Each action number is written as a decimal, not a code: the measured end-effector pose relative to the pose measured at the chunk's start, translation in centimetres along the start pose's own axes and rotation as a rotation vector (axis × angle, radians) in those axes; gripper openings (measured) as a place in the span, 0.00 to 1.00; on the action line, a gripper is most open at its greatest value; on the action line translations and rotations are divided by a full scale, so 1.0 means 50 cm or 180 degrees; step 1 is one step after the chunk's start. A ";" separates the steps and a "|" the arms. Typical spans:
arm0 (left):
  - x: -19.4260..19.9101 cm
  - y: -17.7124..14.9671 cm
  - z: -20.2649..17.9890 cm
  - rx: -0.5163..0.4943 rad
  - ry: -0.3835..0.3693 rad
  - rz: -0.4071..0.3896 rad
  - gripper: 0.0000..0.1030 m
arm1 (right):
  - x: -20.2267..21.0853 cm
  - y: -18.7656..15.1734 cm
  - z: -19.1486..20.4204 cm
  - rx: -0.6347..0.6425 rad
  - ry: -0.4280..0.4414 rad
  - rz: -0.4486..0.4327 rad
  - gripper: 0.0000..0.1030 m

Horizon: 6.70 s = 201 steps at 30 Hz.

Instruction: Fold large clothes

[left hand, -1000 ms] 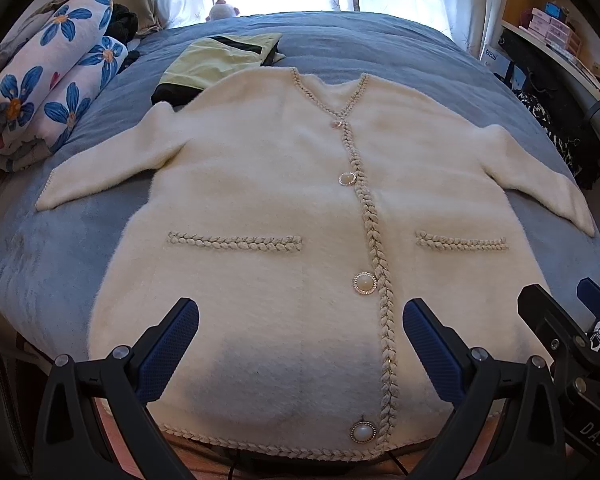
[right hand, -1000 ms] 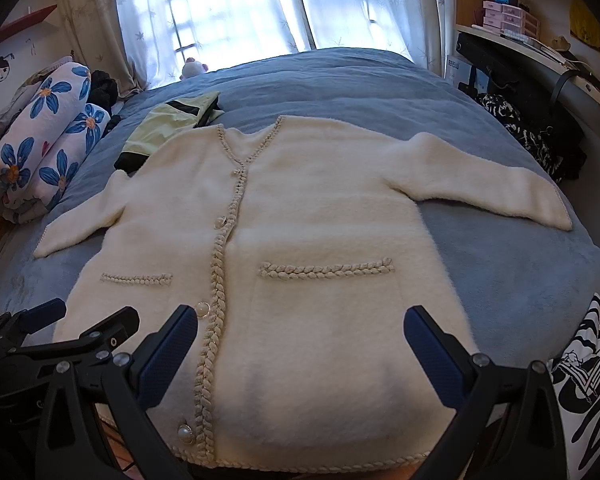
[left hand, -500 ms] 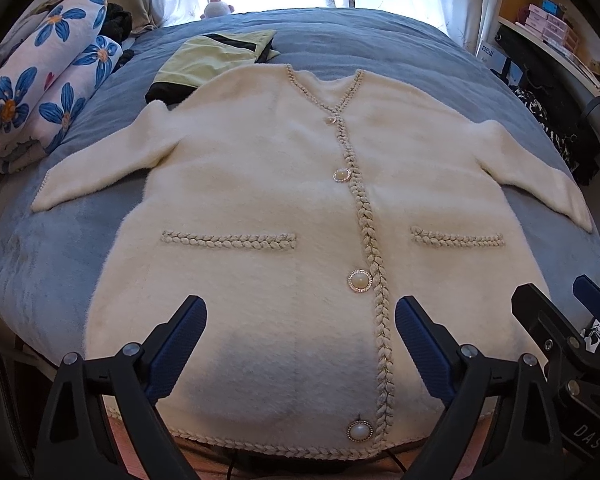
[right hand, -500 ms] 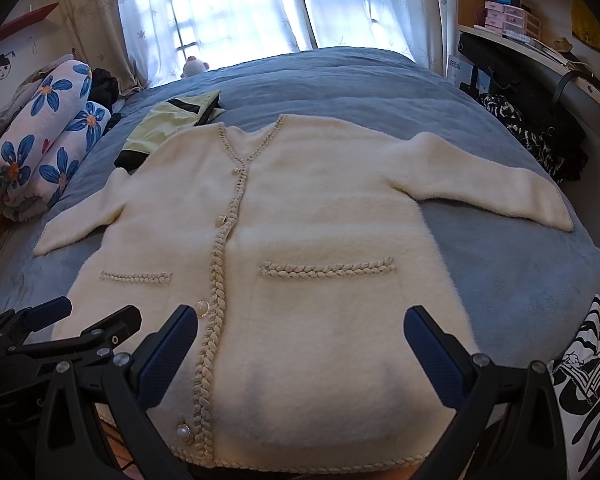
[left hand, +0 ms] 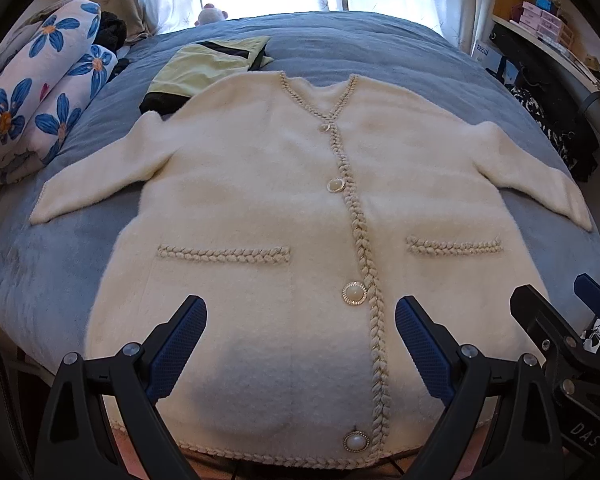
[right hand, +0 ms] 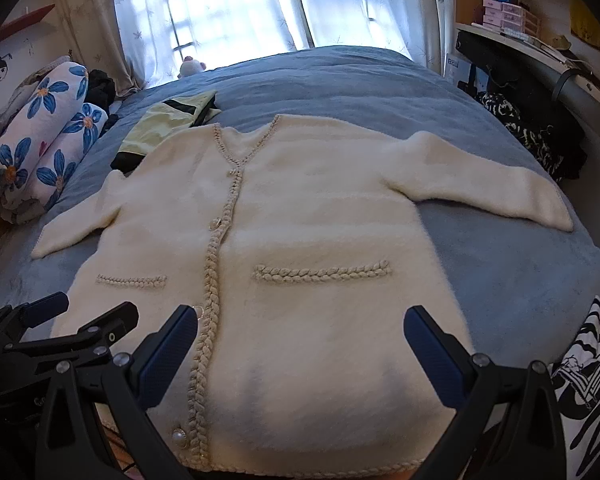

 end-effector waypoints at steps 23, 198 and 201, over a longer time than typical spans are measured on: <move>0.056 0.215 -0.055 -0.0366 -0.0235 -0.0692 0.92 | 0.105 0.251 -0.141 -0.0194 -0.0495 -0.0955 1.00; -0.543 0.492 0.056 0.0516 -0.0912 0.0006 0.53 | -0.561 0.336 -0.454 -0.1519 0.0586 0.0478 0.60; -0.564 0.495 0.032 0.0389 -0.0755 0.0082 0.25 | -0.603 0.364 -0.452 -0.1563 0.0545 0.0508 0.60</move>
Point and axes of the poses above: each gripper's, at about its wrist camera, not at the fingertips, and x roughly against the way its jaws point, z to its left, y to its top, the point moved 1 cm from there along -x, roughly the way its jaws point, and after that the axes turned 3 degrees about y, right-handed, at the moved point
